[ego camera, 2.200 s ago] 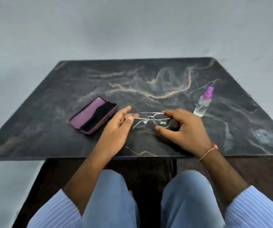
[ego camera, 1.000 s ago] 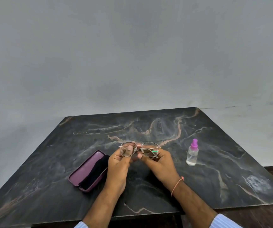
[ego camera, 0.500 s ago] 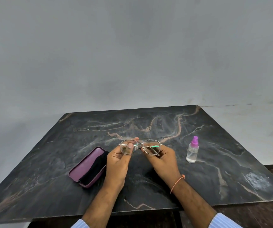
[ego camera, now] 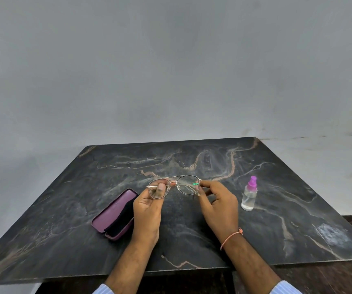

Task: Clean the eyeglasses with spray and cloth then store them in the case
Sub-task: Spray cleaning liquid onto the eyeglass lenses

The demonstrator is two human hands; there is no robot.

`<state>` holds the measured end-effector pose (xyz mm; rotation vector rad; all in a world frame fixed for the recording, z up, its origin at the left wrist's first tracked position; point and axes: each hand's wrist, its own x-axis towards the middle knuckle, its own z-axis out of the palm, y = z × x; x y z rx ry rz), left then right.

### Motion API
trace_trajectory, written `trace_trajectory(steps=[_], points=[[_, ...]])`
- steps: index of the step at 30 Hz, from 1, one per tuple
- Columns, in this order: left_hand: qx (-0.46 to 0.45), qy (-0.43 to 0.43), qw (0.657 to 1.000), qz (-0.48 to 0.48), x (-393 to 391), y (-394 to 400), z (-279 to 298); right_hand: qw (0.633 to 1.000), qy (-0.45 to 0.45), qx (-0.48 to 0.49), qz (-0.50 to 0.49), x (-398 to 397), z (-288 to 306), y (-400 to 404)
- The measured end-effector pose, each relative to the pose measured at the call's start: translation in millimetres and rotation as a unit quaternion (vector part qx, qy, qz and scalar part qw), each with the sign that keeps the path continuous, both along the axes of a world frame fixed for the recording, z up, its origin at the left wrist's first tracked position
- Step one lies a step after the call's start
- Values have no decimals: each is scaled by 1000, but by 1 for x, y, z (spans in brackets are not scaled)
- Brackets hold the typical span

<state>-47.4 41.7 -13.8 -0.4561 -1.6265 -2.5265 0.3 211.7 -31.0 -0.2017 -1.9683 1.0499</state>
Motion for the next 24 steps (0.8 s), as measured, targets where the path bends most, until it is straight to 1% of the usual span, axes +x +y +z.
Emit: trace_trajectory(steps=[3, 9, 11, 16, 18, 21, 24], points=[[-1, -9, 1000, 3, 0, -1, -1, 999, 15, 34, -21, 3, 4, 2], [0, -24, 1000, 18, -1, -1, -2, 1000, 4, 26, -12, 3, 2, 2], [-5, -19, 1000, 20, -2, -2, -3, 1000, -2, 17, 7, 3, 2, 1], [-20, -21, 999, 34, -5, -2, -5, 994, 12, -33, 107, 7, 4, -2], [-21, -22, 999, 37, -5, -2, -5, 990, 4, -37, 137, 11, 5, -4], [-29, -29, 998, 38, -5, -2, -6, 989, -8, -13, 146, 15, 6, -6], [-34, -33, 998, 35, -5, -1, -7, 990, -1, -7, 143, 16, 8, -6]])
